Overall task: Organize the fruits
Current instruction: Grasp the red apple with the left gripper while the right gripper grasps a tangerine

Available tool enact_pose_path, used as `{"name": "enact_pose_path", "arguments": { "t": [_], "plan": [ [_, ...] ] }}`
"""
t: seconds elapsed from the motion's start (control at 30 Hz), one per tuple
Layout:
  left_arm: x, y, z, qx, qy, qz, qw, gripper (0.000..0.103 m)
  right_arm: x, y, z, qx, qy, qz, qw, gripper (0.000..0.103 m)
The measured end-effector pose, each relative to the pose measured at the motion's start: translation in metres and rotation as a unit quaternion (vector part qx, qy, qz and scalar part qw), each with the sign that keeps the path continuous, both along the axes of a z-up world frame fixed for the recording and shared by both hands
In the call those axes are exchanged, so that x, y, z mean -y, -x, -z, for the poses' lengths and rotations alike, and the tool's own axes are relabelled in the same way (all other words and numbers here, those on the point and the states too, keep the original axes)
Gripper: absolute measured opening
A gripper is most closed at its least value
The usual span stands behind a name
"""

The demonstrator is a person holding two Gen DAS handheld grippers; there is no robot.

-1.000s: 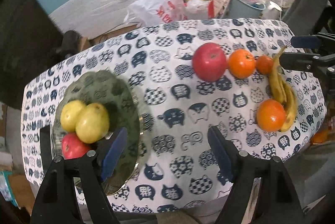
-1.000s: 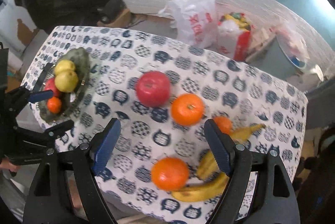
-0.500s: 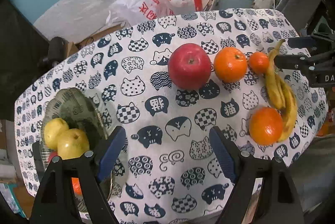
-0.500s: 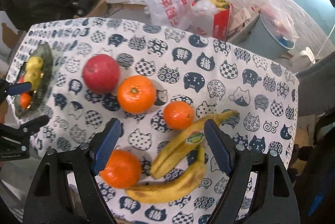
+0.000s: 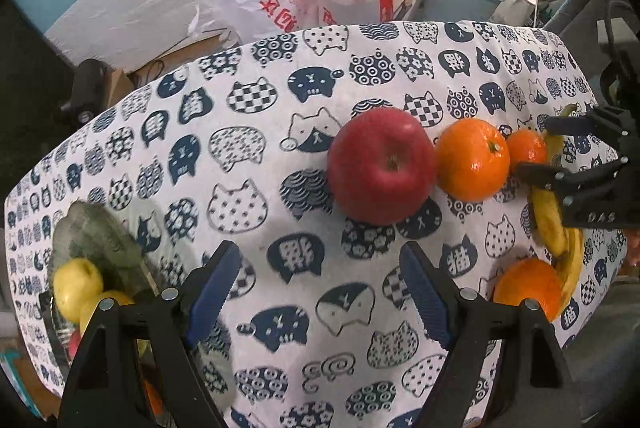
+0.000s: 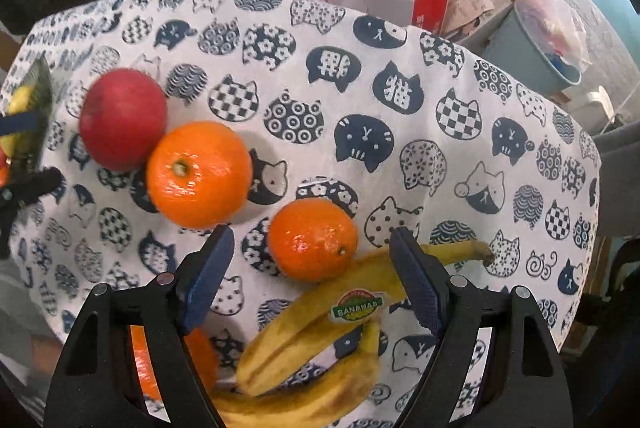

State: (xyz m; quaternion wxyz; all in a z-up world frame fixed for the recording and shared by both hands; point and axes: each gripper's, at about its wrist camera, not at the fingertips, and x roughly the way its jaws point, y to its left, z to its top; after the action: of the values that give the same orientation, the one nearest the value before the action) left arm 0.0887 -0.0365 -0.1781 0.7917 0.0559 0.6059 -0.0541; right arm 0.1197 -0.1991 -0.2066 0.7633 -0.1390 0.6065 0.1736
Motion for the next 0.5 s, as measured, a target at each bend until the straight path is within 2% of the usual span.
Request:
{"name": "enact_pose_path", "arguments": {
  "t": [0.1,0.17,0.3,0.4,0.5],
  "plan": [
    [0.005,-0.008,0.006,-0.006,0.008,0.003,0.9999,0.083,0.0,-0.001,0.008,0.003,0.012,-0.011,1.0,0.08],
    [0.009,-0.013,0.009,-0.01,0.012,0.005,0.9999,0.083,-0.004,0.0,0.013,0.001,0.02,-0.025,0.999,0.076],
    [0.019,-0.022,0.015,-0.013,0.008,0.015,0.9998,0.083,-0.008,0.002,0.019,0.001,0.033,-0.049,0.998,0.072],
    [0.024,-0.026,0.017,-0.014,0.004,0.023,0.9996,0.084,-0.005,0.0,0.019,0.0,0.022,-0.045,0.999,0.069],
    [0.027,-0.028,0.019,-0.015,0.004,0.026,0.9995,0.085,-0.002,-0.004,0.02,-0.001,0.011,-0.037,0.999,0.06]
  ]
}}
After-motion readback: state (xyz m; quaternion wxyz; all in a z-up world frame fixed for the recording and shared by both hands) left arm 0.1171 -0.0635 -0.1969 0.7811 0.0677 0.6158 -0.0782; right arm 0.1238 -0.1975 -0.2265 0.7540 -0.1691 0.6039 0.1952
